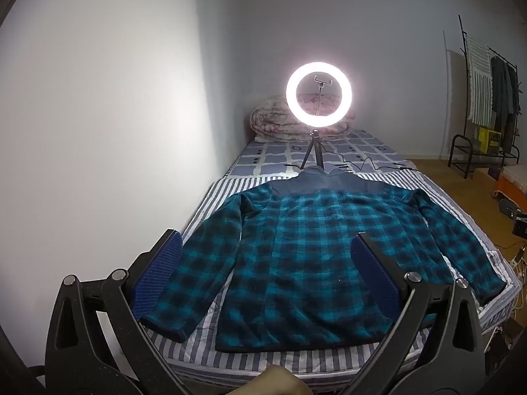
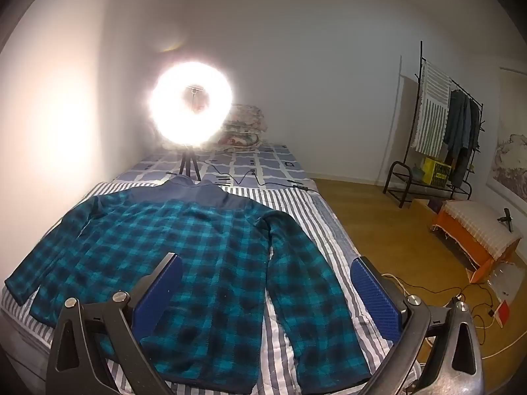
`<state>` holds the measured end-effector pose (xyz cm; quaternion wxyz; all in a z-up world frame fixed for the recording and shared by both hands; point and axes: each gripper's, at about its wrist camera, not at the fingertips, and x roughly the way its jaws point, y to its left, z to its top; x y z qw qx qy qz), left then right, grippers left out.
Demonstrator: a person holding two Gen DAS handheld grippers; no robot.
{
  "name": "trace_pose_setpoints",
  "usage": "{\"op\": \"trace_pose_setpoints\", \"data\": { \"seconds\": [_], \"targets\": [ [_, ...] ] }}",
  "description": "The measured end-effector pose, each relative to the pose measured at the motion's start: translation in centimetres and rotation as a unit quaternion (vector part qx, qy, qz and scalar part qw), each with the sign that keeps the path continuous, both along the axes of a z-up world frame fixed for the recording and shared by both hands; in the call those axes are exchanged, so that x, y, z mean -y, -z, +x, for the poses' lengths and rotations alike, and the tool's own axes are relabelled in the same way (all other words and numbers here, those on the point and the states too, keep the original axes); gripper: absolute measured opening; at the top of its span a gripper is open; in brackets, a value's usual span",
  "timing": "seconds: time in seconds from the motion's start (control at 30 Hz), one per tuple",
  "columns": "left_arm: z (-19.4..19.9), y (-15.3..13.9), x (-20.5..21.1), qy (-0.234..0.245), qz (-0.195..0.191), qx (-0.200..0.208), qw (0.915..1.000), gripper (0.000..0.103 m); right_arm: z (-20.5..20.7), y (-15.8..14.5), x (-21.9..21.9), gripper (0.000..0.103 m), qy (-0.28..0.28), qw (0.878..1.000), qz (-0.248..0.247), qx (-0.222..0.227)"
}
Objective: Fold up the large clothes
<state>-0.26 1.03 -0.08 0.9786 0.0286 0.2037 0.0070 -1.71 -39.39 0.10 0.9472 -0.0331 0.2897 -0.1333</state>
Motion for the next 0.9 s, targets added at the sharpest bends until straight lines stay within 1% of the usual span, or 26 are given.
{"op": "trace_pose_setpoints", "data": {
  "seconds": [0.9],
  "targets": [
    [0.18,-0.11,-0.47,-0.004,-0.002,-0.001,1.0,0.103,0.09,0.51,-0.84,0.103,-0.005,1.0,-0.006,-0.001]
  ]
}}
